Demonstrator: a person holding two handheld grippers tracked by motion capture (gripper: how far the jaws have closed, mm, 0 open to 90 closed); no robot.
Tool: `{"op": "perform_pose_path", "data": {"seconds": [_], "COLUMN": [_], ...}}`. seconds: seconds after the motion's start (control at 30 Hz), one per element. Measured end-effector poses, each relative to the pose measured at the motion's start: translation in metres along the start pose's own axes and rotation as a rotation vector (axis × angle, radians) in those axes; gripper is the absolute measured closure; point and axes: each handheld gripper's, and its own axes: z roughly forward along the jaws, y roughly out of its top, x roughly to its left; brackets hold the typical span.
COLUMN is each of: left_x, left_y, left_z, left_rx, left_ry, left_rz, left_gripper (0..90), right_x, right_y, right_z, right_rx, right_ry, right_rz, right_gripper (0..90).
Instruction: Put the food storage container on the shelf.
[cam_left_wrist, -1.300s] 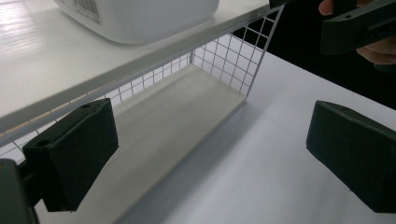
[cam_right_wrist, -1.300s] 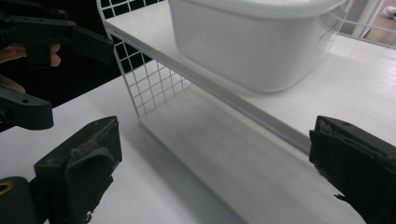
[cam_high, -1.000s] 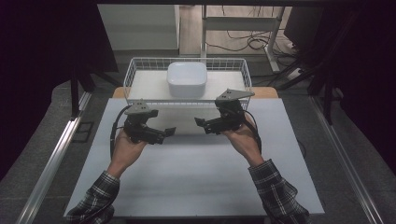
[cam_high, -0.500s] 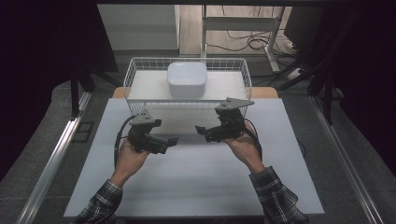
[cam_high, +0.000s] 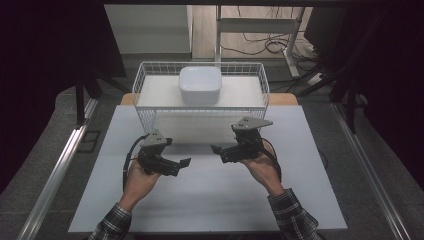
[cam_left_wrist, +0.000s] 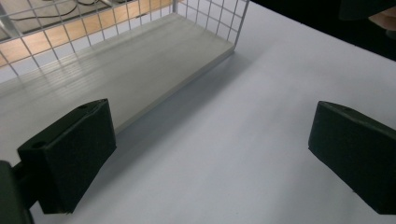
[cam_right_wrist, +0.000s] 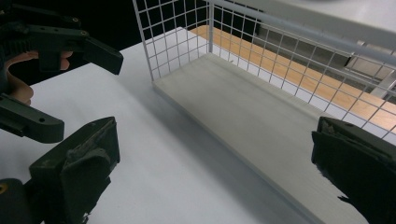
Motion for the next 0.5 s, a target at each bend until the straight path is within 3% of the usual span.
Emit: {"op": "perform_pose_path", "data": {"seconds": [0.5], "left_x": [-0.006], "left_y": [-0.016], "left_z": [0.001], "left_rx": [0.01], "left_ry": [-0.007], "left_rz": [-0.022], "left_gripper": [0.0], "right_x": [0.008], "right_y": [-0.02], "right_z": [0.0], "right_rx": [0.039], "right_ry": [0.008], "right_rz": [-0.02], "right_gripper": [0.9]}}
